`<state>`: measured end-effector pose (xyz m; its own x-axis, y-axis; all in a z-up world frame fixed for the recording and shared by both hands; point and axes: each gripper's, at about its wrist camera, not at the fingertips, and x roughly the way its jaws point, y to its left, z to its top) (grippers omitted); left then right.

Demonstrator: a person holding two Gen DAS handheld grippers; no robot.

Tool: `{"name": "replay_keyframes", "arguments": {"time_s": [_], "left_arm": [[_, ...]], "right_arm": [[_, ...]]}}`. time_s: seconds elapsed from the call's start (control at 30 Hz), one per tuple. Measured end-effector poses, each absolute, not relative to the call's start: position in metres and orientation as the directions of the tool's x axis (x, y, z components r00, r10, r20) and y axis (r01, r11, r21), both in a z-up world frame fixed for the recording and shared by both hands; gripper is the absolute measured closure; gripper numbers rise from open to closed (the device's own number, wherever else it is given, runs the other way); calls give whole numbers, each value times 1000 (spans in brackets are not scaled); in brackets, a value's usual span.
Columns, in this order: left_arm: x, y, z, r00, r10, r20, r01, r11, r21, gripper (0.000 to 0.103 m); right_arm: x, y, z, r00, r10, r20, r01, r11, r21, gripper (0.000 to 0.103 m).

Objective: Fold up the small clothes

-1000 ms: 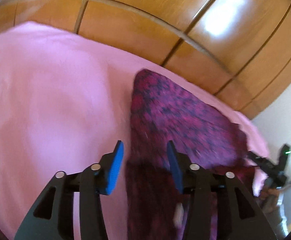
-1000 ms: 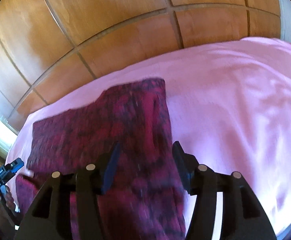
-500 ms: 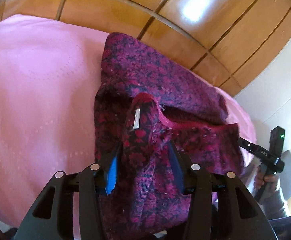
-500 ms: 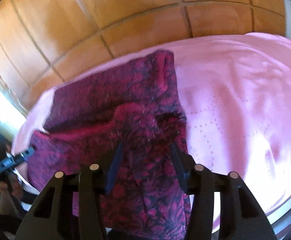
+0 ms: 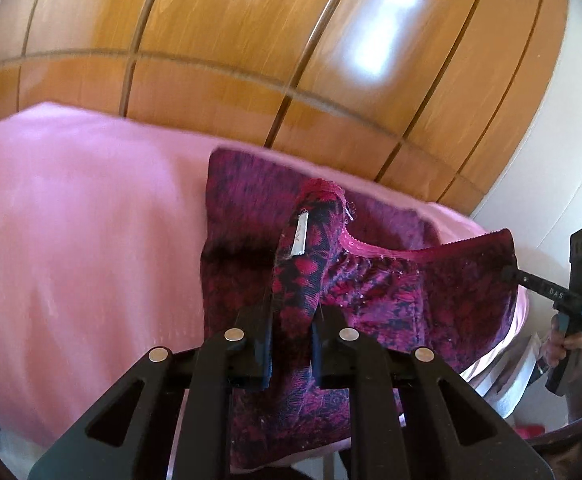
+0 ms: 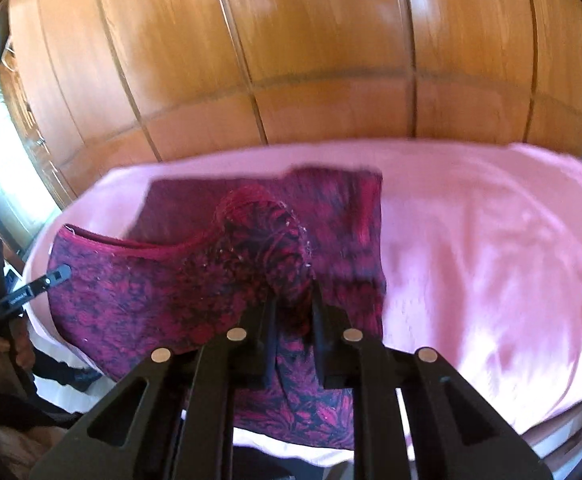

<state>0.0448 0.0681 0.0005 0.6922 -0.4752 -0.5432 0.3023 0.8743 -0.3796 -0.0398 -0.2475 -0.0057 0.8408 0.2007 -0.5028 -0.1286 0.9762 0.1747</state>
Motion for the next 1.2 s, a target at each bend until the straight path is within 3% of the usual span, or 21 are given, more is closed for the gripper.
{"name": "replay_keyframes", "arguments": {"time_s": [0.2,0.47,0.63,0.8,1.07,1.17,1.2], "left_arm": [[84,71,35,743,-468,-478,323,877,-356,90],[189,54,43,770,-417,-482,277,900,-336,91],[255,42,16,729,-378,-570,201,915,-351,91],[314,38,-57,578,-312,-754,67,939,-337,91],[317,47,-60,560,-387,-733,74,904,-420,87],[299,61,-53,574,-409,-709,64,886,-460,79],[287,65,-49,589,-402,-702,59,887,-458,69]], "right_arm": [[-8,-255,32,895,199,-400,-128,972,198,90],[95,-267,45,918,90,-386,-14,981,194,90],[171,-275,18,880,3,-475,92,980,176,90],[233,-287,-48,779,-47,-625,185,970,158,90],[247,-304,-60,773,36,-634,171,950,262,85],[236,-304,-56,784,77,-616,147,941,305,76],[229,-305,-52,793,90,-603,136,938,319,63]]}}
